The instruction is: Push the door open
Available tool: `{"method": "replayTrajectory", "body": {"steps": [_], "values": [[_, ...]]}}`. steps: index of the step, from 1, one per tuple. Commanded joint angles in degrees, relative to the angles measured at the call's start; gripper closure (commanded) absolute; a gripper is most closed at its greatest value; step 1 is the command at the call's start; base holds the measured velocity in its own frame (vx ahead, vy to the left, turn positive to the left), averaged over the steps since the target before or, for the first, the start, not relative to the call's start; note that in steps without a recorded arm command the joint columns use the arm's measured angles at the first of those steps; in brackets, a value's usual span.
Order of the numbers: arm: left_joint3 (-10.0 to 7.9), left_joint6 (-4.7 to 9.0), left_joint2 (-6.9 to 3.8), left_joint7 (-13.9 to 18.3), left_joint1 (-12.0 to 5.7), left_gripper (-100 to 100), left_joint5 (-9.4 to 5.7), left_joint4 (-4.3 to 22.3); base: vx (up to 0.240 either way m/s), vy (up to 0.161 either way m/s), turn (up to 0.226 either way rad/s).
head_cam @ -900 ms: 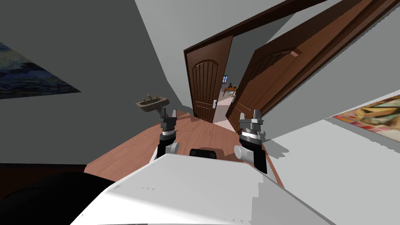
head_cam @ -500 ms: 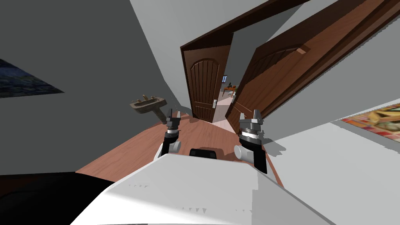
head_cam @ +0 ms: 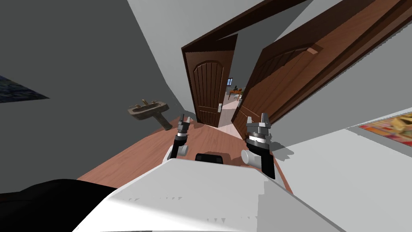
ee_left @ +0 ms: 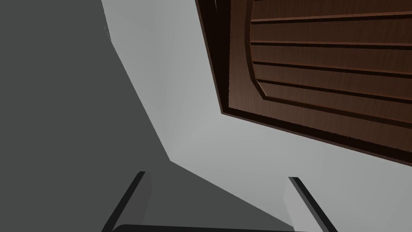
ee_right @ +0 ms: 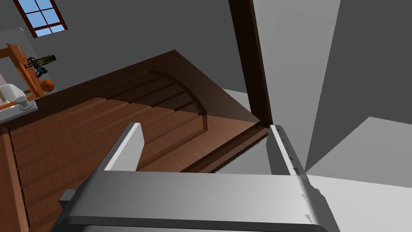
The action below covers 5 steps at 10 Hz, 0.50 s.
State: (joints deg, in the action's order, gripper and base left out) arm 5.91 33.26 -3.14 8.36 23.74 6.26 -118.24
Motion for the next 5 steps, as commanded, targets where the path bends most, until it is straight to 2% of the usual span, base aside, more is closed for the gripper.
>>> {"method": "replayTrajectory", "body": {"steps": [1, 3, 5], "values": [[0.39, -1.29, -0.29, 0.3, -1.47, -100, 0.38, 1.9, 0.135, -0.052, -0.028], [0.77, -2.04, -0.56, 0.7, -2.71, -100, 0.73, 4.1, 0.119, -0.054, -0.02], [1.34, -3.19, -0.93, 1.2, -4.59, -100, 1.25, 7.5, 0.134, -0.071, -0.036]]}}
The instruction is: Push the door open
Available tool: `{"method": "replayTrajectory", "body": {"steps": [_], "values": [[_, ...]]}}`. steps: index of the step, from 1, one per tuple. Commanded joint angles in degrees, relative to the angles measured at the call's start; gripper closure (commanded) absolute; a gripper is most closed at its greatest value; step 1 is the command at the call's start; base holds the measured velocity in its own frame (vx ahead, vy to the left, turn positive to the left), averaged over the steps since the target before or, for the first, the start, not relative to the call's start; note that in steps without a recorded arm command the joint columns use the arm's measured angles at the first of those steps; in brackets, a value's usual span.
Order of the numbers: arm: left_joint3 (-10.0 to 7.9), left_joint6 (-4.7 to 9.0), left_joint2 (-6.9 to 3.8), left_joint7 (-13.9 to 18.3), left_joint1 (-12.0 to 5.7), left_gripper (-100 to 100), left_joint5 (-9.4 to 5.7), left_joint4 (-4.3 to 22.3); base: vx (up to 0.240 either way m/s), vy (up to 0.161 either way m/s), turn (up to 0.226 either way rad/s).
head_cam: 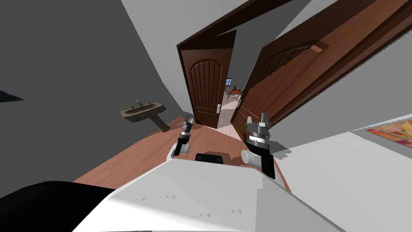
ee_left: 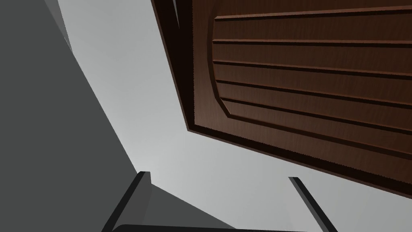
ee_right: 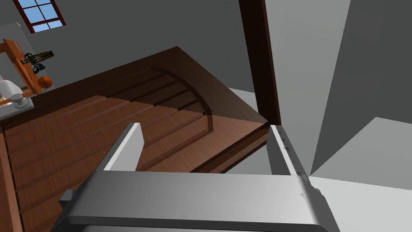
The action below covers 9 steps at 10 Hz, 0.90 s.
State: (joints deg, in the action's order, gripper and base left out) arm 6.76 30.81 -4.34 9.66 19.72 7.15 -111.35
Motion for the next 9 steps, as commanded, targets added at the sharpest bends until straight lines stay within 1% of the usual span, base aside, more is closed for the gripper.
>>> {"method": "replayTrajectory", "body": {"steps": [1, 9], "values": [[0.7, -1.14, 0.18, 0.1, -1.23, -100, 0.54, 1.8, 0.113, -0.044, -0.021], [2.33, -4.41, -0.31, 1.6, -6.6, -100, 2.04, 11.5, 0.1, -0.048, -0.024]]}}
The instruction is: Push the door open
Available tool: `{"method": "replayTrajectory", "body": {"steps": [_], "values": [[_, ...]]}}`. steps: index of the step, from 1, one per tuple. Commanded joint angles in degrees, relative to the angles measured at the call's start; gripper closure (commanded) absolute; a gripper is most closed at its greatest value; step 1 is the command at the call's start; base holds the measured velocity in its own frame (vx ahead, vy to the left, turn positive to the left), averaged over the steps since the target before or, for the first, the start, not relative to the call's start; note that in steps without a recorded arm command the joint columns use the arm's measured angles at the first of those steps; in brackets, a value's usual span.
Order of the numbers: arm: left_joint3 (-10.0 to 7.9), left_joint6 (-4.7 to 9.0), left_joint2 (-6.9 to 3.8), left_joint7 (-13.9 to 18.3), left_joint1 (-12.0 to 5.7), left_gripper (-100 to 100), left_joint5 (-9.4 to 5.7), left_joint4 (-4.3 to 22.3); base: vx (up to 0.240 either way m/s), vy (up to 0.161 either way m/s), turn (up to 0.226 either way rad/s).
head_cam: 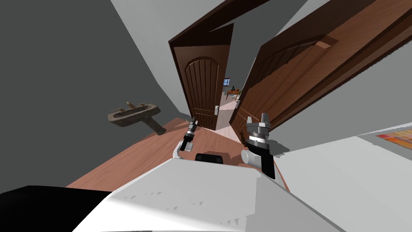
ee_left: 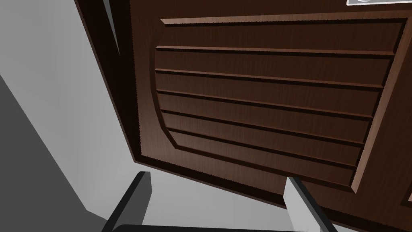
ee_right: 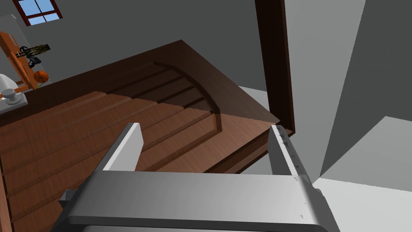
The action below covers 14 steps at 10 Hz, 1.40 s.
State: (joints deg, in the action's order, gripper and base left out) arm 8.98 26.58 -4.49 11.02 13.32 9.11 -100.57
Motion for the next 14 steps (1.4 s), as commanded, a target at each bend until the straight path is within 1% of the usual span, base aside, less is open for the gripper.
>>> {"method": "replayTrajectory", "body": {"steps": [1, 9, 10, 14], "values": [[0.31, -0.6, -0.17, 0.4, -0.88, -100, 0.26, 1.9, 0.103, -0.049, -0.02], [1.9, -3.8, 0.05, 1.9, -6.13, -100, 1.72, 11.3, 0.102, -0.045, -0.023], [2.28, -4.55, 0.19, 2.2, -7.36, -100, 2.06, 13.5, 0.139, -0.065, -0.047], [2.97, -5.95, 0.56, 2.8, -9.65, -100, 2.7, 17.7, 0.124, -0.042, -0.022]]}}
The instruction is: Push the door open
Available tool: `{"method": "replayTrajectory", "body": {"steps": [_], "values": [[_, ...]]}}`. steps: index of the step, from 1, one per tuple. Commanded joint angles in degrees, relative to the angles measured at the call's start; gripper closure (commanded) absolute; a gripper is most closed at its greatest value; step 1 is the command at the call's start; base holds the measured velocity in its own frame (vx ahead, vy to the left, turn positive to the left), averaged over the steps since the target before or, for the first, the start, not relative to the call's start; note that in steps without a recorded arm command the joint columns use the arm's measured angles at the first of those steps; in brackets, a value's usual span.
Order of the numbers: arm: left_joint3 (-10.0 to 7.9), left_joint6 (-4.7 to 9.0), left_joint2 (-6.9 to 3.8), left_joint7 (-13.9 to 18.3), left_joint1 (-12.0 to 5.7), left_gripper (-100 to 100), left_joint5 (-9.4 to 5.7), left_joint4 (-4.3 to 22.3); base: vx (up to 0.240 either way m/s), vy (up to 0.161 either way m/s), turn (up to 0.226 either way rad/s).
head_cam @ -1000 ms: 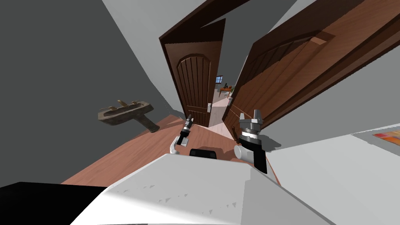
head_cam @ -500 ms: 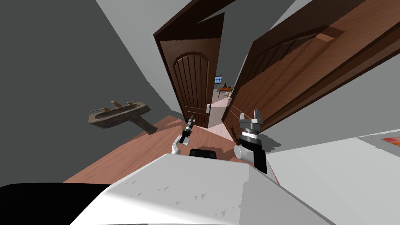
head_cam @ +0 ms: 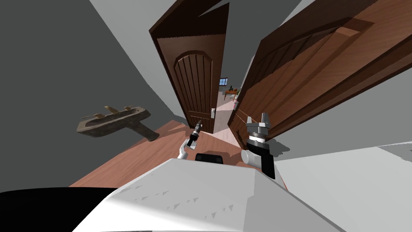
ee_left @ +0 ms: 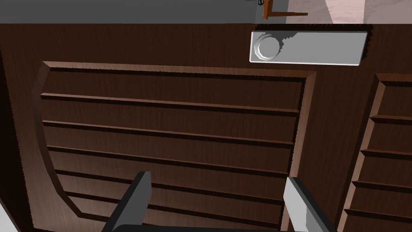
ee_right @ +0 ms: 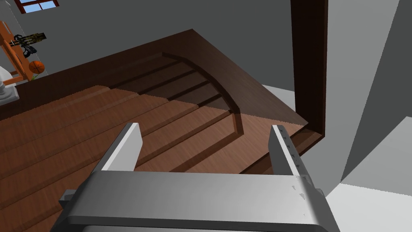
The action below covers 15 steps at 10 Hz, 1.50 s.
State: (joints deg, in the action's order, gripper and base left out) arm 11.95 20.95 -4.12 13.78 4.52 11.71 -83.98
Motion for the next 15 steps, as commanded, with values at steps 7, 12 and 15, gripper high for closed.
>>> {"method": "replayTrajectory", "body": {"steps": [7, 12, 15], "values": [[1.43, -3.17, 1.44, 1.4, -5.53, -100, 1.4, 9.5, 0.138, -0.038, -0.023], [1.37, -3.9, 1.2, 1.5, -7.03, -100, 1.51, 11.7, 0.143, -0.037, -0.018], [0.85, -3.8, 0.88, 1.2, -7.59, -100, 1.33, 12.5, 0.186, -0.064, -0.02]]}}
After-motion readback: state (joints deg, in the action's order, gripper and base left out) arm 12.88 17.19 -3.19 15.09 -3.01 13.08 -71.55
